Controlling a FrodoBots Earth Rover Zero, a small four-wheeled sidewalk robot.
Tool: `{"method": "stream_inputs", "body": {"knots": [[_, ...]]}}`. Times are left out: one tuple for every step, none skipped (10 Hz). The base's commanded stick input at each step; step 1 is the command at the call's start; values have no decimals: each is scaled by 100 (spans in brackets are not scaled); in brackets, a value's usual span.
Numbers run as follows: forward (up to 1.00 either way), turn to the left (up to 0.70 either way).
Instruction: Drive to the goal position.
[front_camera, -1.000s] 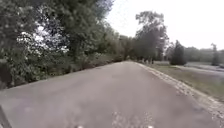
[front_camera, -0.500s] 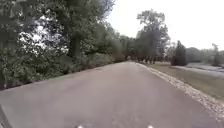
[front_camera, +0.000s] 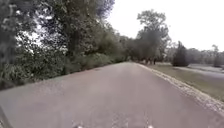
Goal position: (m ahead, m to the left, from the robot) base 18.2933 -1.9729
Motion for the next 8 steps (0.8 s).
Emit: {"method": "stream_inputs", "body": {"knots": [[70, -35], [70, -35], [70, -35], [70, -35], [70, -35], [70, -11], [70, 0], [70, 0]]}}
